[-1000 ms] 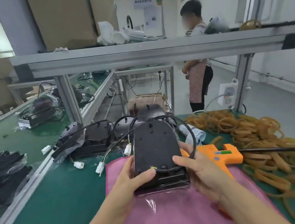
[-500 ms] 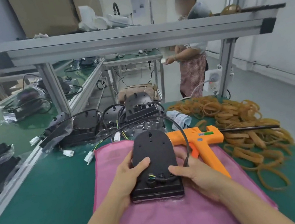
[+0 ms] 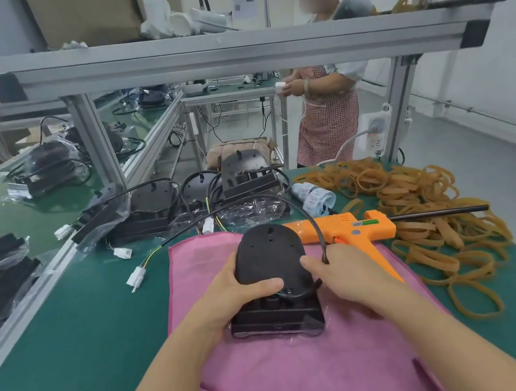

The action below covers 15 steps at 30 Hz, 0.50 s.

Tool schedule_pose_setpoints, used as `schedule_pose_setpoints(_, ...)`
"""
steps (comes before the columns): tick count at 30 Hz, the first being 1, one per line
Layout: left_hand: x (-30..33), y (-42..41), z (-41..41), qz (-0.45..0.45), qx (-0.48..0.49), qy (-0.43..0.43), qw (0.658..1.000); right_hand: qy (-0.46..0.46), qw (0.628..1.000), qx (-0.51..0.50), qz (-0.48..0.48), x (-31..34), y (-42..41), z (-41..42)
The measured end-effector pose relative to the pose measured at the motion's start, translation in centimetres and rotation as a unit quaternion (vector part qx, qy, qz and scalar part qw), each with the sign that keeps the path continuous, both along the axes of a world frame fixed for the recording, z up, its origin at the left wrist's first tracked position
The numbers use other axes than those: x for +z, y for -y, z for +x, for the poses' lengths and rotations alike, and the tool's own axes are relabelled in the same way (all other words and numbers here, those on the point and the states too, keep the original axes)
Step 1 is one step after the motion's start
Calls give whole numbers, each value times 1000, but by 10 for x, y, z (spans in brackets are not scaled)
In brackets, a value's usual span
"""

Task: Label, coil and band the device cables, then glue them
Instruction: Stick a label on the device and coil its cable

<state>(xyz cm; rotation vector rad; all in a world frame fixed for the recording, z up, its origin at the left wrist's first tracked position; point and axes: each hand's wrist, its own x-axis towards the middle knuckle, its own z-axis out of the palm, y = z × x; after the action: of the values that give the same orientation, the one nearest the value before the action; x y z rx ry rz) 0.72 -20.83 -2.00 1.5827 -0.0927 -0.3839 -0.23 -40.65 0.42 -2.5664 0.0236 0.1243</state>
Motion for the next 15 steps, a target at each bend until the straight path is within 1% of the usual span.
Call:
schedule_pose_setpoints(1,0,0,0,3,4,3,1000,-28,996,0,82,2,2,-2)
schedule_pose_setpoints(3,1,1,0,13,2,8,1000,-82,963,-10,255,6,5,-6)
schedule_pose_setpoints(4,1,1,-1,21,-5,13,1000,-90,948,-8,306,8,7,-5)
schedule_pose_setpoints(6,3,0,0,37,-18,25,999,-85,929,-4,360,10,5,-1)
schedule_pose_setpoints(9,6,0,0,55,-34,38,997,-102,909,-17,404,14,1,6)
schedule_pose_setpoints(11,7,1,-2,70,-41,51,995,-139,905,-2,401,17,4,8)
schedule_pose_setpoints(12,7,3,-3,101,-30,57,993,-156,905,10,396,17,9,9)
schedule_pose_setpoints(13,7,5,-5,167,-12,62,984,-166,908,21,384,18,13,9)
schedule_pose_setpoints(14,9,7,-6,266,4,62,962,-167,918,32,359,19,16,9)
schedule_pose_setpoints(15,9,8,-7,360,26,60,930,-164,930,42,325,20,18,8)
